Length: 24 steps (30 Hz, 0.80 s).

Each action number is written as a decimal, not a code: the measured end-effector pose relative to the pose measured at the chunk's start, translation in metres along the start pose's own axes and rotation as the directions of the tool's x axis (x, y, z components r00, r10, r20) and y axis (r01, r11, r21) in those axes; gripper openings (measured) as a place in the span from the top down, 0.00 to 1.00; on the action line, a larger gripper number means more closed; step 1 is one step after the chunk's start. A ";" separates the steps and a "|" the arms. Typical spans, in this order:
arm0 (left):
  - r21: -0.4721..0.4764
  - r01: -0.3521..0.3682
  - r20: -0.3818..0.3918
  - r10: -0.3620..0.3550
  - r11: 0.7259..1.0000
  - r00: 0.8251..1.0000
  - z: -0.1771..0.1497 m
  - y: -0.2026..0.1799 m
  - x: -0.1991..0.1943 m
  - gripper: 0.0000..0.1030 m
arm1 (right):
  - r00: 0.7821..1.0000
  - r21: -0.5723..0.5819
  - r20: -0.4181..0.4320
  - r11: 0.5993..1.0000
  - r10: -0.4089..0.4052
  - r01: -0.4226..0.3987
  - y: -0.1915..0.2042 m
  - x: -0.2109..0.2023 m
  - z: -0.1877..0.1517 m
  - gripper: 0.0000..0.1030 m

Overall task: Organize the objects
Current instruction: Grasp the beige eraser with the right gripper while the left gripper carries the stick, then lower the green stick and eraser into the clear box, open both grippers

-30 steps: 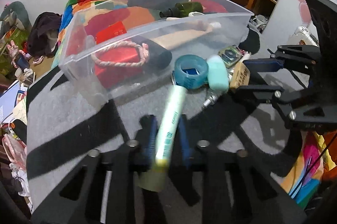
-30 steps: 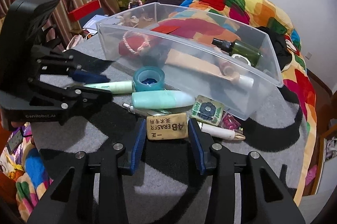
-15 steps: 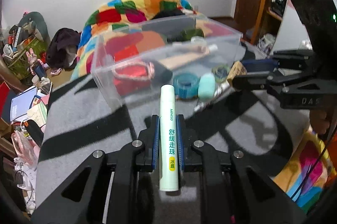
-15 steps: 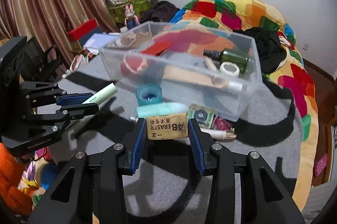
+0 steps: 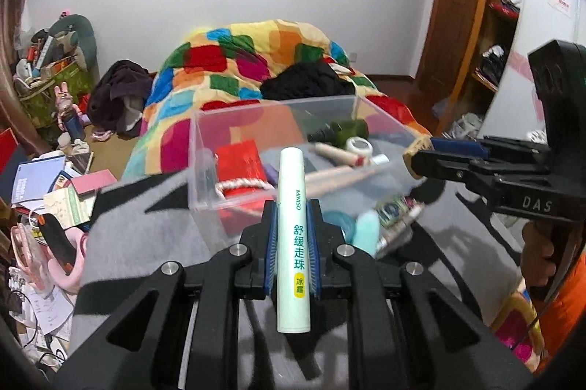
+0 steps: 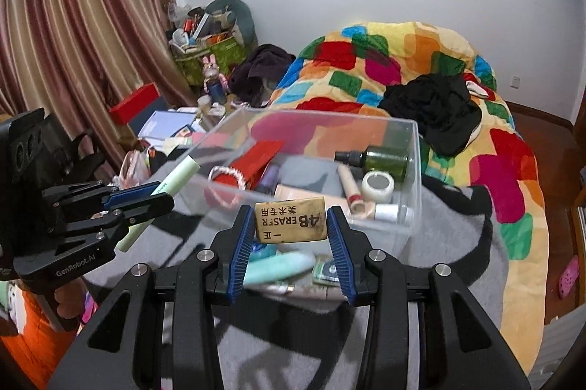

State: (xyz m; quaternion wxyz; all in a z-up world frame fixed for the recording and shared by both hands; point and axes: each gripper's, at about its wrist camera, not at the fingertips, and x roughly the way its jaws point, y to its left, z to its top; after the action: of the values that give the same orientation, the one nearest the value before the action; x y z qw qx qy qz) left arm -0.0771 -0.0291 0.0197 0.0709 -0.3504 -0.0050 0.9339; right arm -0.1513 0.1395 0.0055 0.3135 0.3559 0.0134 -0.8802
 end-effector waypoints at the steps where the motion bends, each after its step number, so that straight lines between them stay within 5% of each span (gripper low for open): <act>1: -0.008 -0.001 0.004 0.001 1.000 1.000 0.003 0.001 0.001 0.86 | 1.000 0.006 0.004 1.000 -0.003 0.003 -0.001 0.001 0.002 0.64; 12: -0.061 -0.018 -0.003 0.018 0.998 1.000 0.030 0.017 0.020 0.86 | 1.000 0.075 0.003 0.997 -0.016 0.016 -0.019 0.021 0.025 0.64; 24: -0.139 -0.046 -0.101 0.032 0.989 0.994 0.038 0.031 0.066 0.86 | 0.996 0.125 -0.081 0.991 -0.038 0.048 -0.038 0.063 0.028 0.64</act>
State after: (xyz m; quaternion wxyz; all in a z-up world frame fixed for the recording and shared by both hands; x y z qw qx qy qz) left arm -0.1545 -0.0496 0.0033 0.0278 -0.4004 -0.0609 0.9139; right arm -0.2246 0.1289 -0.0214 0.2706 0.4091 -0.0227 -0.8712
